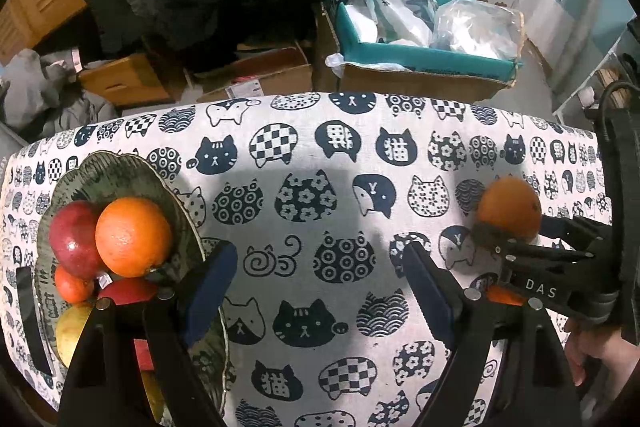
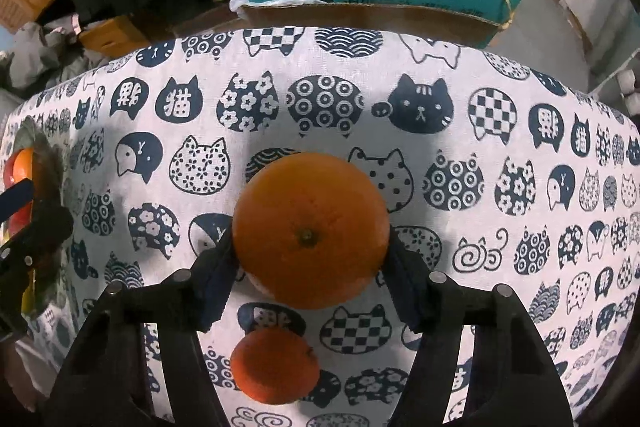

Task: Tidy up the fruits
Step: 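Grasp a small orange with the left tool while the right tool grasps a large orange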

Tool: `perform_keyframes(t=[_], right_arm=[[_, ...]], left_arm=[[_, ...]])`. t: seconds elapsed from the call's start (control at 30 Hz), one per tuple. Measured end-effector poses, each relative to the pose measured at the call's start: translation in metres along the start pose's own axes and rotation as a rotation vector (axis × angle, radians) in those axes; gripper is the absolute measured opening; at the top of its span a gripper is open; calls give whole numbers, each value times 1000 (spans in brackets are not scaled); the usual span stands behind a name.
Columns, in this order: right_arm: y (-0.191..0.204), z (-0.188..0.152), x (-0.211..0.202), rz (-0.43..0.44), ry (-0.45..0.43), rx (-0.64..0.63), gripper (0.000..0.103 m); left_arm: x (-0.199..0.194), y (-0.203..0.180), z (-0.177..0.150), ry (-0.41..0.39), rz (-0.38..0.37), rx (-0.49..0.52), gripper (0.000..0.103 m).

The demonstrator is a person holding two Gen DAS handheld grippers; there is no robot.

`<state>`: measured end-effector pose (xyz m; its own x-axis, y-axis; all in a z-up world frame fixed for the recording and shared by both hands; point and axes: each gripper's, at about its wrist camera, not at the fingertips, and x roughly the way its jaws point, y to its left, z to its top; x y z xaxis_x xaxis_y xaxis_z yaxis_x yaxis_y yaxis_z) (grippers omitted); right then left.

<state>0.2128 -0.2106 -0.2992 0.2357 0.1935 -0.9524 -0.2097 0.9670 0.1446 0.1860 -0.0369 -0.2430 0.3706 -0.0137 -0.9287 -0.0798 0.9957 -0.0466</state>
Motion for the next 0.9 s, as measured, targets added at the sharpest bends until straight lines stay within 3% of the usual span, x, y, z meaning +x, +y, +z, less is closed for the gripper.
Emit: perform_keyframes(t=[0.4,0.9], right_arm=[[-30,-24,-51,-41,-86,35,66],[-85,-77,-93,-64,-123,121,66]], left_arm=[[-9,-39,-9,0,-58,69,86],[-5,-114,-33,55,-159,189,86]])
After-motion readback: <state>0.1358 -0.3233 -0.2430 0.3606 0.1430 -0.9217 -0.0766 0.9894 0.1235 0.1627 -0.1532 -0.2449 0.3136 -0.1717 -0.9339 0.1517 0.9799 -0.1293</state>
